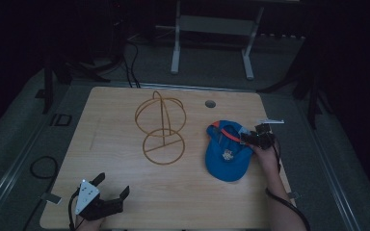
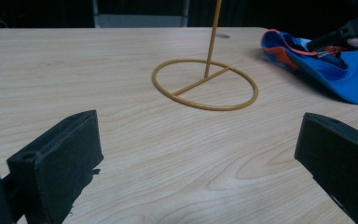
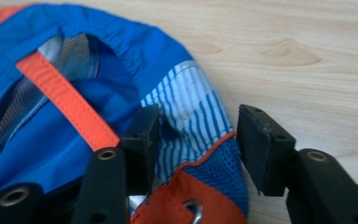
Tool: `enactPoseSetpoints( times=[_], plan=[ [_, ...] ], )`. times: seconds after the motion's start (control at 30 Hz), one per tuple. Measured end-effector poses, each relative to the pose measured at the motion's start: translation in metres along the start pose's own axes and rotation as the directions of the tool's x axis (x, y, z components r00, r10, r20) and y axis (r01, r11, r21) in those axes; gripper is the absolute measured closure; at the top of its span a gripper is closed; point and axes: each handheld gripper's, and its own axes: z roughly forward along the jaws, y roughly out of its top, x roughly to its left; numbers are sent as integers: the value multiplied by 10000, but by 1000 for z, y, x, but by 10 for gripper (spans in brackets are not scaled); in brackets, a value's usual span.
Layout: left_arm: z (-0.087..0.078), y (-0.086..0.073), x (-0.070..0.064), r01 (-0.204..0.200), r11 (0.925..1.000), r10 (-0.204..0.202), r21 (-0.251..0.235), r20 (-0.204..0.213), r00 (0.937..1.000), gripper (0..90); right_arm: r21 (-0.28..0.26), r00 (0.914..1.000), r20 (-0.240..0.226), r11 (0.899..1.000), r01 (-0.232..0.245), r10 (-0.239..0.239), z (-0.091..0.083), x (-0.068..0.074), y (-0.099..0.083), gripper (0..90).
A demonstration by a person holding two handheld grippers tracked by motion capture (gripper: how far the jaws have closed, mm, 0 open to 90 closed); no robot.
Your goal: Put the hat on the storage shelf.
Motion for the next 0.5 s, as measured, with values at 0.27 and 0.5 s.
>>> enactPoseSetpoints(
  times=[0.27, 0.5],
  plan=[
    [0, -1, 1, 34, 10000, -35, -90, -19, 10000, 8, 351, 9968, 415, 9972, 666, -680, 3, 9, -2, 827],
    [-1, -1, 2, 162, 9996, -162, -237, 14, 9999, 8, 514, 9915, 553, 9920, 1153, -1181, -1, 18, 4, 861]
  ],
)
